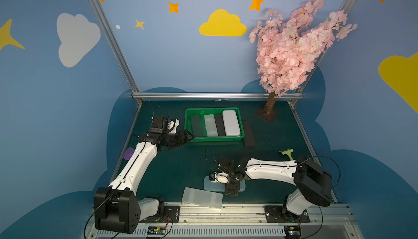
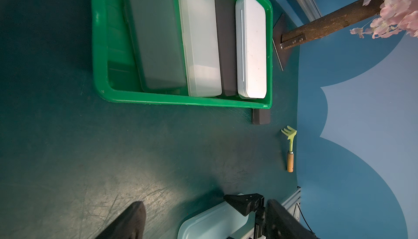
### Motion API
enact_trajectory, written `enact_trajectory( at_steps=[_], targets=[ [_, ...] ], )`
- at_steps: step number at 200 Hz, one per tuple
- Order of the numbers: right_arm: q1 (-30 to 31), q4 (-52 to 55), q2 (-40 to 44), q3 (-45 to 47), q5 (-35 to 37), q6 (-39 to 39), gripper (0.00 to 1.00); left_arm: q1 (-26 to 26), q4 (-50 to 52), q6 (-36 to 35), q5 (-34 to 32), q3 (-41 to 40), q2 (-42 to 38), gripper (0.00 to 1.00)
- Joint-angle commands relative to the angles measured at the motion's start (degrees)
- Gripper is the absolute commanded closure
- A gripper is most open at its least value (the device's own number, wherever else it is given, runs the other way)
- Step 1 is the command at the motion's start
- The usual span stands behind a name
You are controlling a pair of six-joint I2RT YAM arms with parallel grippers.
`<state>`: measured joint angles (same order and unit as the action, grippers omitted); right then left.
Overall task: Put the pencil case into the storage box
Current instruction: Pick up the pencil case from the center of the board, then place the pencil case at the storage box.
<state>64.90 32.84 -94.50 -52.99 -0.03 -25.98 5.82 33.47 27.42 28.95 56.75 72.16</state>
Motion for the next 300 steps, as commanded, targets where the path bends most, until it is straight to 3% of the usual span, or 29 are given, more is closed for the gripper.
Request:
enact_trajectory(
  at_steps=[1,46,81,104,164,199,231,300],
  targets=[
    [-1.34,1.81,-2.36,-1.57,-2.22,-0.78,0.05,-0.29,0.63,-0.24,0.76,-0.07,-0.58,0.15],
    [-3.78,3.88,-4.81,-3.52,-4.23,-0.06,0.22,-0.53,0.37,-0.61,0.76,0.29,0.0,0.15],
    [-5.99,4.69,-3.44,-6.3,-3.26,1.12,0.52,-0.9,0.58,-0.79,0.53,0.71,0.41,0.15],
    [-8.95,6.28,-0.74,-10.01,-0.41,2.95,0.59,-1.55,1.13,-0.61,-0.48,1.14,0.36,0.15],
    [-16.43,13.81,-2.15,-29.53,5.36,3.05,0.61,-2.66,-0.19,4.17,-7.28,-0.44,-4.03,0.15],
    [-20.98,14.77,-11.19,-46.68,3.49,16.49,0.64,-2.69,0.62,4.98,-8.93,-1.44,-5.84,0.15],
    [-22.41,18.32,-22.77,-63.9,3.91,23.27,0.64,-2.75,0.8,5.8,-9.2,-2.98,-7.44,0.15],
    [-24.21,21.86,-38.9,-84.3,6.66,40.26,0.65,-2.73,1.28,6.66,-9.69,-5.5,-9.84,0.16]
  ],
)
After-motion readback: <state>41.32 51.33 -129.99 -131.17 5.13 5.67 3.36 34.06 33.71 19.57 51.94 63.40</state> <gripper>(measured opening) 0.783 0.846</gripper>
